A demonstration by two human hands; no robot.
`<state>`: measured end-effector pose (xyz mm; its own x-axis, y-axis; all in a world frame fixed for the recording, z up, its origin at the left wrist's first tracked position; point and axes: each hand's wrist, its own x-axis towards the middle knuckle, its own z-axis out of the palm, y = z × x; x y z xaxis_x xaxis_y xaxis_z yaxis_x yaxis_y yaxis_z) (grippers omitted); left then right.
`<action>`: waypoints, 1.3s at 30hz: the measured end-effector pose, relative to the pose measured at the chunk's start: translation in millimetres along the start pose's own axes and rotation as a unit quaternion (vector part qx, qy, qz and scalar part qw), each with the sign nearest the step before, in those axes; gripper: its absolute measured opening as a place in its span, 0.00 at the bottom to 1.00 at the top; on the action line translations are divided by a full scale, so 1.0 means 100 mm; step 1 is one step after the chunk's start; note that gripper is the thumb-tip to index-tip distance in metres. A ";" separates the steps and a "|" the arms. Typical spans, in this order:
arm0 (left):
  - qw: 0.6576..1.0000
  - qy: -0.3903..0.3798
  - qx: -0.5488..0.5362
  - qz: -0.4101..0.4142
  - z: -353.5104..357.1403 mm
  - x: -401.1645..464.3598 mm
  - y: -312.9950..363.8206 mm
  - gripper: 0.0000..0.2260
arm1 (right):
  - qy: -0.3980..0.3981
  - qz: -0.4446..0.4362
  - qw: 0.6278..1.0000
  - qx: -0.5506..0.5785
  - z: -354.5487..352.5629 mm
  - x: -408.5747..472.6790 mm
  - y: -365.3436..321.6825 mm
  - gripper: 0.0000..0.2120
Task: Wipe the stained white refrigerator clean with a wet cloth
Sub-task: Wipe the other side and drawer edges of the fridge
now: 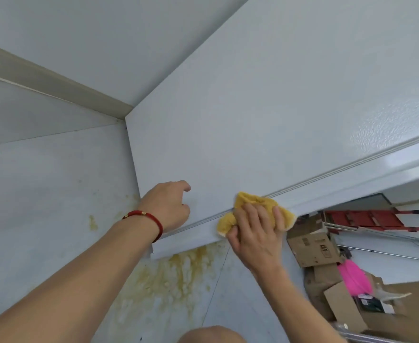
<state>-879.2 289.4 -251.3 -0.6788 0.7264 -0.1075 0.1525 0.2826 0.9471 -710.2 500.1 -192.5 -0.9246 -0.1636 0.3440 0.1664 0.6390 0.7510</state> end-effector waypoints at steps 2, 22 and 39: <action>0.998 0.032 -0.018 -0.057 -0.02 -0.06 -0.12 0.21 | -0.117 -0.041 0.991 0.042 0.32 -0.28 -0.57 0.17; 0.950 0.149 -0.075 -0.265 -0.24 -0.18 -0.66 0.12 | -0.393 0.244 0.490 0.739 0.48 0.70 -1.68 0.13; 0.850 0.422 -0.180 -0.257 -1.77 -0.70 0.30 0.07 | -0.431 0.246 -0.051 0.867 -1.03 2.86 -1.66 0.30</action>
<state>-954.1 136.1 -162.2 -0.8862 -0.1870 -0.4239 -0.4473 0.1063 0.8881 -966.8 269.7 -160.5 -0.7294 -0.2894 -0.6198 0.6662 -0.5062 -0.5477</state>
